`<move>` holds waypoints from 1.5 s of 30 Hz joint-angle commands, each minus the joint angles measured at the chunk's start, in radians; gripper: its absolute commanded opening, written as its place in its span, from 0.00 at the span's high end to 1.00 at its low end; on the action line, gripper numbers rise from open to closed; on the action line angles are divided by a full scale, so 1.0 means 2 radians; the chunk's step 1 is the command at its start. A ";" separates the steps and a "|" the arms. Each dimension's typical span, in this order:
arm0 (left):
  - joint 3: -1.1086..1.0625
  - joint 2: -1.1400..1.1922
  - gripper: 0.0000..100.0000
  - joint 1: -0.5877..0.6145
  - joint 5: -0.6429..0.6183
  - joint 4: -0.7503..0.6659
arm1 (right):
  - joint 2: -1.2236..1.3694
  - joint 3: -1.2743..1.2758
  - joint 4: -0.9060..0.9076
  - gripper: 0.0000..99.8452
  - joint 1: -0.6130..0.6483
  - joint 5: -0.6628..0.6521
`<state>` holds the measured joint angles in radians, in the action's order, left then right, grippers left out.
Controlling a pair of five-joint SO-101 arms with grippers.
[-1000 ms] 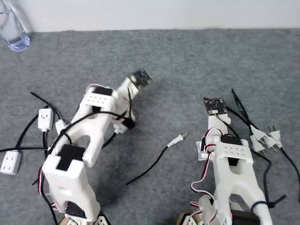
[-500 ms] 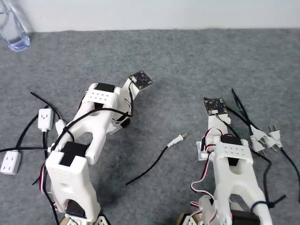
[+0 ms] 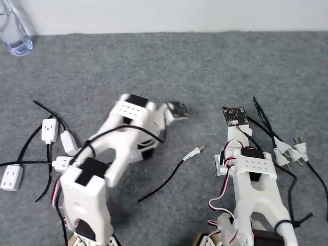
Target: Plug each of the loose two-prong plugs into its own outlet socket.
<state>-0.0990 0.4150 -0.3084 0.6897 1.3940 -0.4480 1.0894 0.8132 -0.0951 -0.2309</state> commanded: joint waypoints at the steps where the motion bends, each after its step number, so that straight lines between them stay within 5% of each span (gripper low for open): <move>1: 0.010 -0.009 0.99 -0.065 0.008 0.019 | -0.010 0.001 -0.007 0.70 0.003 -0.005; 15: 0.009 -0.008 0.99 -0.183 -0.021 -0.008 | -0.014 0.001 -0.005 0.70 -0.011 -0.004; 22: 0.010 -0.009 0.98 -0.184 -0.022 -0.024 | -0.015 0.001 0.003 0.70 -0.018 -0.019; 29: 0.009 -0.042 0.77 -0.176 -0.052 -0.028 | -0.060 0.025 -0.007 0.70 -0.030 -0.018; 39: -0.017 -0.134 0.77 -0.150 -0.058 -0.018 | -0.227 0.120 -0.031 0.70 -0.025 -0.021; 45: 0.033 -0.208 0.77 -0.124 -0.111 0.058 | -0.242 0.127 -0.033 0.70 -0.017 -0.020</move>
<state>-0.1281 0.1419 -0.5907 0.5347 1.4062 -0.9099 1.3533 0.7687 -0.1396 -0.2647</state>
